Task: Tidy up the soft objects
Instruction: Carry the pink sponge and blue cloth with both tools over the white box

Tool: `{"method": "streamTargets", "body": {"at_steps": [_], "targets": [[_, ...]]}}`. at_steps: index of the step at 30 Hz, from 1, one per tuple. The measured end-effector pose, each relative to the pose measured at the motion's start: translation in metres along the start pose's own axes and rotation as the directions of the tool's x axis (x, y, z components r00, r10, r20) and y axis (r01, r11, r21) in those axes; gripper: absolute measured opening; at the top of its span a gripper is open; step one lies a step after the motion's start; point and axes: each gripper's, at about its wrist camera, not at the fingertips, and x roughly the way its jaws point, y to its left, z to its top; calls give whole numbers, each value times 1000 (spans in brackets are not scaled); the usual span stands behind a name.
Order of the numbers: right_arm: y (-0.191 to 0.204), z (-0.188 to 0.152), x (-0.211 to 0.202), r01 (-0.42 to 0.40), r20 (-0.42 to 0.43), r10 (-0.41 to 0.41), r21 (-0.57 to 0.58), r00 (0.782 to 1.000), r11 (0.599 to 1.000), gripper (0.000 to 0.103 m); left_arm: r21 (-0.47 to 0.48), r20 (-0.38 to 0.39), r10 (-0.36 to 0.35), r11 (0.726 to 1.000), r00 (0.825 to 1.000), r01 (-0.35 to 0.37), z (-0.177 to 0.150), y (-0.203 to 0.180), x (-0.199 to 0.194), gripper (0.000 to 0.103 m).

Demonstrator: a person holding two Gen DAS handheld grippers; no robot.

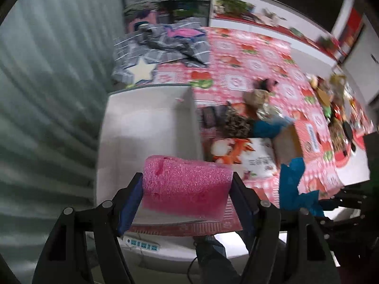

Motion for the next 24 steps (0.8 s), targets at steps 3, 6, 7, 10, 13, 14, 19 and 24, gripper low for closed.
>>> {"method": "streamTargets", "body": {"at_steps": [3, 6, 7, 10, 13, 14, 19, 24], "targets": [[16, 13, -3, -11, 6, 11, -33, 1000, 999, 31, -57, -2, 20, 998, 1000, -20, -1, 18, 1, 74], [35, 26, -3, -17, 11, 18, -67, 1000, 998, 31, -111, -14, 44, 993, 999, -45, -6, 39, 5, 74], [38, 30, -3, -20, 11, 21, -75, 1000, 997, 31, -131, -21, 50, 990, 999, -52, -8, 46, 6, 74], [61, 44, 1, -25, 10, 27, -120, 1000, 993, 31, -184, -31, 73, 980, 997, -77, -17, 66, 7, 74], [76, 54, 7, -44, -3, 44, -140, 999, 989, 31, -226, -59, 89, 969, 994, -100, -25, 81, 10, 74], [82, 58, 11, -56, -14, 54, -147, 998, 988, 31, -233, -65, 94, 967, 993, -107, -27, 84, 12, 74], [100, 71, 21, -79, -42, 73, -163, 996, 983, 31, -269, -97, 97, 956, 991, -120, -35, 96, 21, 74], [111, 82, 30, -84, -55, 75, -177, 996, 981, 31, -279, -118, 101, 951, 988, -130, -38, 99, 28, 74]]}}
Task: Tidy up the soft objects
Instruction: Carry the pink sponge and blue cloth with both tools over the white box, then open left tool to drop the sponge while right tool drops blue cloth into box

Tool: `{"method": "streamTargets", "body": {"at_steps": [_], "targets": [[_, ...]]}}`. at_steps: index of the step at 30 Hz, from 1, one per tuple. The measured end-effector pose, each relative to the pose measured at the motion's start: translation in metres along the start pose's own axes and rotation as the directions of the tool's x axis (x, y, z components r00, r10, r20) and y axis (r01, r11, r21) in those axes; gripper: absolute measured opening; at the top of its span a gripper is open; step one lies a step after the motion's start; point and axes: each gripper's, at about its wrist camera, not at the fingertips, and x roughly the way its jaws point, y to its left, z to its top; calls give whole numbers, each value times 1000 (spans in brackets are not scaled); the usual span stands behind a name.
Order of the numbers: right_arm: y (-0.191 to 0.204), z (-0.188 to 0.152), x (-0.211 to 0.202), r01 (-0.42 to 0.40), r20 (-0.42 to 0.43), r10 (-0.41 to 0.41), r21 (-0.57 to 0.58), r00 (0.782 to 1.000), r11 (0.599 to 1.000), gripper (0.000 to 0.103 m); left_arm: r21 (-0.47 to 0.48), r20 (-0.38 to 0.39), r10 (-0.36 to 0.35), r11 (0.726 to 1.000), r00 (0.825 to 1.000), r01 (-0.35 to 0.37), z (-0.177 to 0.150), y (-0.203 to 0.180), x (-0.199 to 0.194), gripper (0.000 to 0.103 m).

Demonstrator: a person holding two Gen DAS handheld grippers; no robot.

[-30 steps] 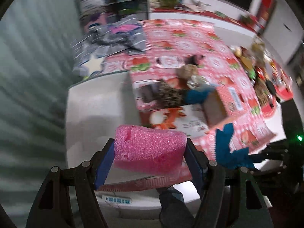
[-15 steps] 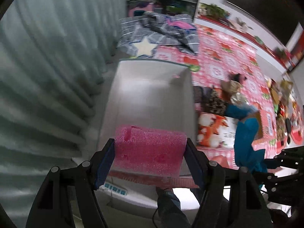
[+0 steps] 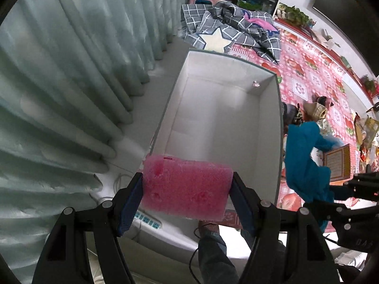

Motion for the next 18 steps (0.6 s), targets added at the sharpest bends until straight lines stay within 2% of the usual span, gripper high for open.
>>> {"method": "streamTargets", "body": {"at_steps": [15, 18], "targets": [[10, 27, 13, -12, -10, 12, 3, 1000, 1000, 31, -10, -26, 9, 1000, 1000, -9, 5, 5, 10, 74], [12, 34, 14, 7, -2, -7, 4, 1000, 1000, 31, 0, -33, 16, 1000, 999, -16, 6, 3, 14, 74]]}}
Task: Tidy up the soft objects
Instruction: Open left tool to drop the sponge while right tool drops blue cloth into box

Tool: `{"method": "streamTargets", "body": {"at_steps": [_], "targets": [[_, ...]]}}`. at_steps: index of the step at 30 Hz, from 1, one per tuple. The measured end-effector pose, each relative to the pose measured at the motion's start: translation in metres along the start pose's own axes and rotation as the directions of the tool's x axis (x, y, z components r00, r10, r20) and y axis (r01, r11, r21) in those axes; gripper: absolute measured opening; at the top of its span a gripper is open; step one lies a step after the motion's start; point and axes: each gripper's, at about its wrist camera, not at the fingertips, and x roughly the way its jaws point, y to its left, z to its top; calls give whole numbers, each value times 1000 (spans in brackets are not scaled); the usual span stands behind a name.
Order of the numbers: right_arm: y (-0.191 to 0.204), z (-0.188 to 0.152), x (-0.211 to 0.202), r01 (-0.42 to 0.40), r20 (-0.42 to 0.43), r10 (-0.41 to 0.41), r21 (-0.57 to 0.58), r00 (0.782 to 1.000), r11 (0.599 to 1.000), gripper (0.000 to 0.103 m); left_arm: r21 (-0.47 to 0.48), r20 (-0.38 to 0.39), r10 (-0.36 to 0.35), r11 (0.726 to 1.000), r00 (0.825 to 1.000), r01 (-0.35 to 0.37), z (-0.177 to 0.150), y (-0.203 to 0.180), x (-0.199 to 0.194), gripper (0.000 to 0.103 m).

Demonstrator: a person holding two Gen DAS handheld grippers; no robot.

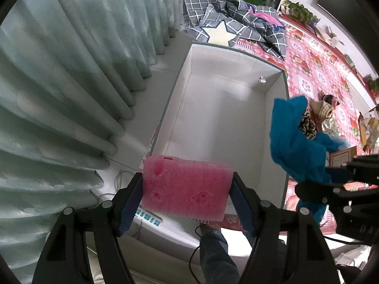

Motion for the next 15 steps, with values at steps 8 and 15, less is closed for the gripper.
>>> {"method": "streamTargets", "body": {"at_steps": [8, 15], "targets": [[10, 17, 8, 29, 14, -29, -9, 999, 1000, 31, 26, -17, 24, 999, 1000, -23, 4, -4, 11, 74], [9, 25, 13, 29, 15, -29, 6, 999, 1000, 31, 39, -32, 35, 999, 999, -34, 2, -6, 16, 74]]}}
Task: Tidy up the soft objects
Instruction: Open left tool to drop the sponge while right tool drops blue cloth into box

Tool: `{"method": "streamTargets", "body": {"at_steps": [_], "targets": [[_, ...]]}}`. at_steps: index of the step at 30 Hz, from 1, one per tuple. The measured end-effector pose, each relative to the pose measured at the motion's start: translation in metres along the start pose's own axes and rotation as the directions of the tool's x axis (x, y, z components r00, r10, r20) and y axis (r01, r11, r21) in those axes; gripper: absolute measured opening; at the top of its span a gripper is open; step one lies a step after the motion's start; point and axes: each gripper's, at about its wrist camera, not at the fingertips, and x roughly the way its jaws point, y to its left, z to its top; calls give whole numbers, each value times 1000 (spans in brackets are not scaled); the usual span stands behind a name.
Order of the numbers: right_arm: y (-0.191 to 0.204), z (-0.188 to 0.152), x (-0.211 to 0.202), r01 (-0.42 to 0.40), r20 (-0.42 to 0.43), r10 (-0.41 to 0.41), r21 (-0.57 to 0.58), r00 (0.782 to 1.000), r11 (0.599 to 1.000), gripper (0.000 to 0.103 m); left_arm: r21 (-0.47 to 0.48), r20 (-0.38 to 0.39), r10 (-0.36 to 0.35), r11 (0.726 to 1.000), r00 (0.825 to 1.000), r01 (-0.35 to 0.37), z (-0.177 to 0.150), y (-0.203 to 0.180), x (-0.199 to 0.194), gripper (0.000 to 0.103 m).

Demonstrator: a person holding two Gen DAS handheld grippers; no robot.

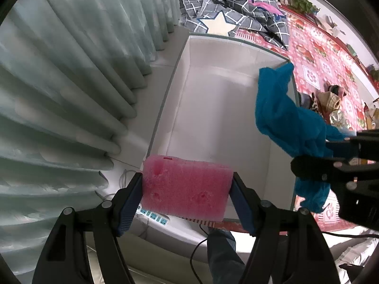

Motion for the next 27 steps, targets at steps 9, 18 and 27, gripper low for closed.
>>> {"method": "streamTargets", "body": {"at_steps": [9, 18, 27], "targets": [[1, -1, 1, -3, -3, 3, 3, 1000, 1000, 31, 7, -9, -4, 1000, 1000, 4, -1, -3, 2, 74], [2, -3, 2, -7, -3, 7, 6, 1000, 1000, 32, 10, -21, -17, 1000, 1000, 18, 0, -10, 3, 80], [1, -4, -3, 22, 19, -22, 20, 1000, 1000, 70, -17, 1, -74, 997, 997, 74, 3, -11, -1, 103]]}}
